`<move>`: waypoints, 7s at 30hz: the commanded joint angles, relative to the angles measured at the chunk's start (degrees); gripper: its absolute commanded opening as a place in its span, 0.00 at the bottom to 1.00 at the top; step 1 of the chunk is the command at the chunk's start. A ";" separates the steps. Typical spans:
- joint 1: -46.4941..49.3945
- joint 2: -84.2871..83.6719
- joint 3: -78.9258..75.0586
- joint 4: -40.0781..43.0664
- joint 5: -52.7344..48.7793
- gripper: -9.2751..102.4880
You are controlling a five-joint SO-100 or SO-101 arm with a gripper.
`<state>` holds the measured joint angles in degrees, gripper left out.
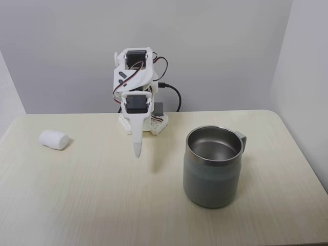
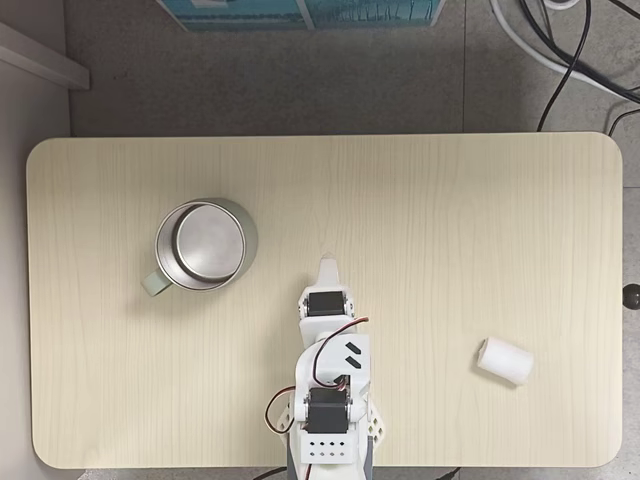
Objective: Grasp a dressing and put it in the cup.
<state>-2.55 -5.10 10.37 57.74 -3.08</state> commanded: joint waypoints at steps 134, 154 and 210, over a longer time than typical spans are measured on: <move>61.44 100.90 109.60 45.88 -22.15 0.08; 17.75 73.21 105.47 47.02 -3.52 0.08; -40.17 79.98 87.71 29.71 -2.37 0.24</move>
<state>-41.57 76.99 96.94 87.63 -5.98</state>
